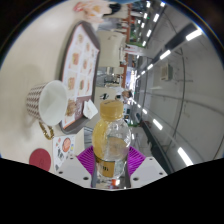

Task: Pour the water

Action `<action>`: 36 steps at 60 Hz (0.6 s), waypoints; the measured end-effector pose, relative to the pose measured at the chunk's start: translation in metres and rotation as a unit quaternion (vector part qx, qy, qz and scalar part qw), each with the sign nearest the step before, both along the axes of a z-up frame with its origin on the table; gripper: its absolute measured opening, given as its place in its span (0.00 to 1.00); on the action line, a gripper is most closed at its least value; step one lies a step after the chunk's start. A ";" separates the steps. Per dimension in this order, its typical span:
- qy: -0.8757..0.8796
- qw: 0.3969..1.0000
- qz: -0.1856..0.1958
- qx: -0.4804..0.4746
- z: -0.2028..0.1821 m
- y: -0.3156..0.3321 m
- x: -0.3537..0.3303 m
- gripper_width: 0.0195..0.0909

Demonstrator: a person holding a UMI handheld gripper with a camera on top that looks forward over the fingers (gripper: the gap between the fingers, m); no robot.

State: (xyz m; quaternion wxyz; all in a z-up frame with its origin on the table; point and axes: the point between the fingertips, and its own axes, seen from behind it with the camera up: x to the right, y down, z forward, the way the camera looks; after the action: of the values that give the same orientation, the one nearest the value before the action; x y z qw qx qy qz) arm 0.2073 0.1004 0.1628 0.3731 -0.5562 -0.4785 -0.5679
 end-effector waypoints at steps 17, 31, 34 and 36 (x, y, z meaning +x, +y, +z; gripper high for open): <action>0.513 0.858 -0.037 0.013 0.021 -0.039 0.013 0.26; 0.682 0.727 -0.083 -0.019 -0.055 -0.059 0.025 0.25; 0.693 0.715 -0.088 -0.027 -0.069 -0.062 0.027 0.25; 0.698 0.710 -0.092 -0.031 -0.080 -0.062 0.029 0.25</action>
State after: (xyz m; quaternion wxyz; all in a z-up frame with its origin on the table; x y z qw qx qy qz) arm 0.2362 0.0380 0.0827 0.5293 -0.8465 -0.0458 -0.0347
